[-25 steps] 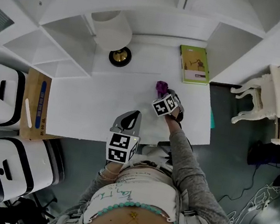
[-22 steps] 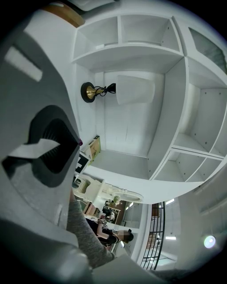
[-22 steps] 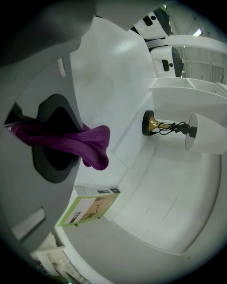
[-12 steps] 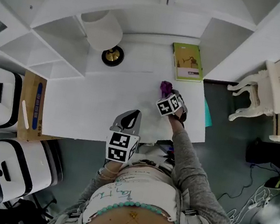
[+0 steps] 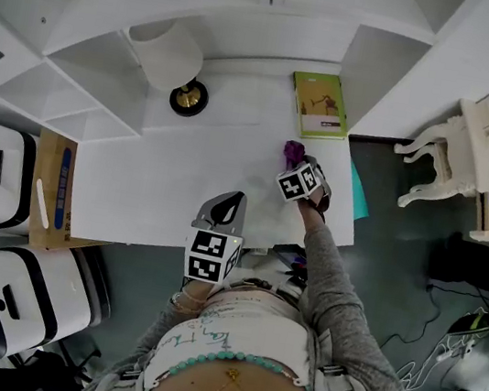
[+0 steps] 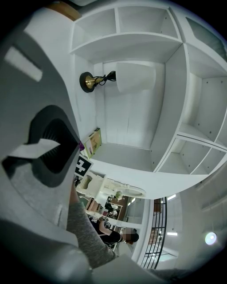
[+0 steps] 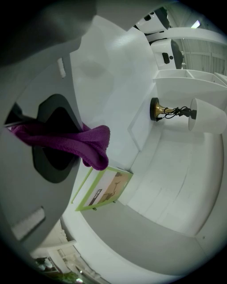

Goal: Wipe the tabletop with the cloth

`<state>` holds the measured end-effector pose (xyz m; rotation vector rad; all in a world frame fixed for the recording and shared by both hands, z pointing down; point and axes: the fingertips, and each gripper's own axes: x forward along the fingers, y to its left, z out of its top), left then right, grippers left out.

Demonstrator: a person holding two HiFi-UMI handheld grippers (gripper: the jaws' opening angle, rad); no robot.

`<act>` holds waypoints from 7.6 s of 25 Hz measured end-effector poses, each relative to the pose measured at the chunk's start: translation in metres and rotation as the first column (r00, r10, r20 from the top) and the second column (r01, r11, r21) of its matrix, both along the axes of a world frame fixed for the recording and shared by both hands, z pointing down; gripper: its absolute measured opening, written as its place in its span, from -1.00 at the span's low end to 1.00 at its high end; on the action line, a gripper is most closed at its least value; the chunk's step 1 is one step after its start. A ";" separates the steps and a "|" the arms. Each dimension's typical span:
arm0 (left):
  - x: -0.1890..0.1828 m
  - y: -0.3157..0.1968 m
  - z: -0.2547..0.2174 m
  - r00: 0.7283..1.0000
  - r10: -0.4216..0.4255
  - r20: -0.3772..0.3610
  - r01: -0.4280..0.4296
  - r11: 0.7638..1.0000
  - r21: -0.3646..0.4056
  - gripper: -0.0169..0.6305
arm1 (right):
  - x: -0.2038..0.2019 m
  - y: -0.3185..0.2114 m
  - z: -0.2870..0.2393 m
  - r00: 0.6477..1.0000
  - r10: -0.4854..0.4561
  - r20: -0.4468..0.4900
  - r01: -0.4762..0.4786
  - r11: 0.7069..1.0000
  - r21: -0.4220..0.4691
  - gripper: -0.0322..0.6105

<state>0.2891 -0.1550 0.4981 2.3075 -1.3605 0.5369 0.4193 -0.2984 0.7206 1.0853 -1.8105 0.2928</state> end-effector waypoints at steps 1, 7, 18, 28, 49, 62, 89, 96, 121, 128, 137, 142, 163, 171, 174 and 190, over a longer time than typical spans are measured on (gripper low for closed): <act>0.001 0.000 0.001 1.000 0.001 0.001 -0.001 1.000 -0.001 -0.93 | 0.003 -0.001 0.000 1.000 0.002 -0.001 -0.002 1.000 0.001 -0.67; 0.006 -0.001 0.003 1.000 -0.002 0.004 0.002 1.000 -0.006 -0.93 | 0.022 -0.004 0.001 1.000 0.016 -0.014 -0.016 1.000 0.000 -0.67; 0.010 -0.003 0.001 1.000 -0.012 0.011 0.012 1.000 -0.007 -0.93 | 0.057 -0.011 0.001 0.998 0.057 -0.030 -0.057 0.998 -0.002 -0.67; 0.013 -0.003 0.003 1.000 -0.015 0.021 0.015 1.000 -0.013 -0.93 | 0.083 -0.017 0.001 0.995 0.097 -0.032 -0.097 0.995 -0.001 -0.67; 0.020 -0.006 0.008 0.999 -0.013 0.030 0.014 1.000 -0.028 -0.93 | 0.139 -0.023 0.002 0.984 0.170 -0.052 -0.171 0.985 -0.006 -0.67; 0.017 -0.006 0.009 0.999 -0.017 0.031 0.018 0.999 -0.036 -0.93 | 0.163 -0.029 0.002 0.977 0.206 -0.055 -0.206 0.978 -0.009 -0.65; 0.019 0.002 0.012 0.999 0.030 0.012 -0.030 0.999 -0.041 -0.93 | 0.183 0.020 0.004 0.965 0.261 -0.037 -0.261 0.965 0.016 -0.66; 0.022 0.002 0.011 0.999 0.045 0.005 -0.045 0.998 -0.039 -0.93 | 0.187 0.034 0.005 0.959 0.279 -0.038 -0.278 0.960 0.023 -0.66; 0.033 0.023 0.010 0.997 0.078 -0.005 -0.078 0.997 -0.026 -0.93 | 0.193 0.076 0.004 0.956 0.286 -0.057 -0.286 0.958 0.018 -0.66; 0.016 0.028 0.011 0.999 0.031 -0.013 -0.031 0.999 -0.024 -0.93 | 0.188 0.076 0.006 0.957 0.276 -0.095 -0.277 0.961 0.006 -0.66; -0.013 0.032 0.008 1.000 0.011 -0.012 -0.012 0.999 -0.029 -0.93 | 0.166 0.079 0.001 0.956 0.282 -0.080 -0.284 0.959 -0.012 -0.66; -0.033 0.035 0.009 1.000 0.001 -0.018 -0.001 0.999 -0.034 -0.93 | 0.153 0.081 0.000 0.953 0.294 -0.077 -0.296 0.955 -0.018 -0.66; -0.091 0.043 0.008 0.999 -0.019 -0.026 0.018 0.999 -0.032 -0.93 | 0.103 0.089 -0.001 0.953 0.292 -0.079 -0.295 0.955 -0.035 -0.67; -0.113 0.049 0.007 0.999 -0.044 -0.027 0.043 0.999 -0.028 -0.93 | 0.079 0.092 -0.001 0.958 0.277 -0.072 -0.280 0.959 -0.049 -0.66; -0.122 0.052 0.006 0.998 -0.056 -0.029 0.055 0.998 -0.026 -0.93 | 0.069 0.093 -0.002 0.960 0.270 -0.072 -0.273 0.961 -0.047 -0.66; -0.155 0.066 -0.002 0.995 -0.090 -0.037 0.089 0.996 -0.010 -0.93 | 0.017 0.101 -0.002 0.975 0.210 -0.067 -0.214 0.975 -0.055 -0.66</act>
